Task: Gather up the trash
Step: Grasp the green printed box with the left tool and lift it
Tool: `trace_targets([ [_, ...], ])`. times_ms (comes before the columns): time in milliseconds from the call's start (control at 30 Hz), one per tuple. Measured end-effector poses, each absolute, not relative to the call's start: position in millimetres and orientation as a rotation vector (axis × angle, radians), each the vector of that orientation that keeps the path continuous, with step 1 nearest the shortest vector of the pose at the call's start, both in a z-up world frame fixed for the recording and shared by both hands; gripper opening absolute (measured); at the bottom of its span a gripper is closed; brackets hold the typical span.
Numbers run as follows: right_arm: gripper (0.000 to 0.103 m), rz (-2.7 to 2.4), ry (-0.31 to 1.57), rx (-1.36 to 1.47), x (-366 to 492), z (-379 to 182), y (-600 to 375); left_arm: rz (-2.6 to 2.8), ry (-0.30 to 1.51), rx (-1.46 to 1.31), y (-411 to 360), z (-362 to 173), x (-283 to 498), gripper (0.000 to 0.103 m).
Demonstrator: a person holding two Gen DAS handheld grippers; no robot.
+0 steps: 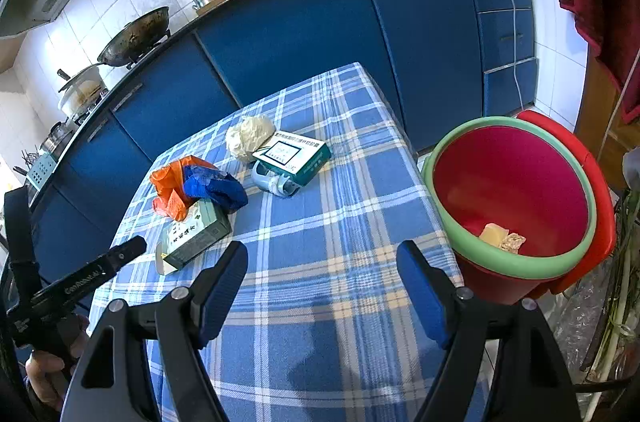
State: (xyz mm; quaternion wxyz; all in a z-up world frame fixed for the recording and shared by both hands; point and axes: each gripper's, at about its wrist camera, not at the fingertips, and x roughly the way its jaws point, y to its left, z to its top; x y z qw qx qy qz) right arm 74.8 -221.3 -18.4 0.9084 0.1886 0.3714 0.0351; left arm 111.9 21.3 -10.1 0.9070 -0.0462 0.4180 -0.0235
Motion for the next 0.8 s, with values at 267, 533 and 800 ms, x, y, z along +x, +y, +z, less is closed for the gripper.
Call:
trace_targets([
  [267,0.080,0.061,0.781,0.382,78,-21,-221,-0.113,0.883,-0.014,8,-21,131,0.069],
  [533,0.080,0.052,0.798,0.376,85,-25,-220,-0.159,0.913,0.122,5,-28,156,0.072],
  [800,0.080,0.059,0.811,0.370,89,-27,-217,-0.274,0.929,0.131,3,-31,169,0.075],
])
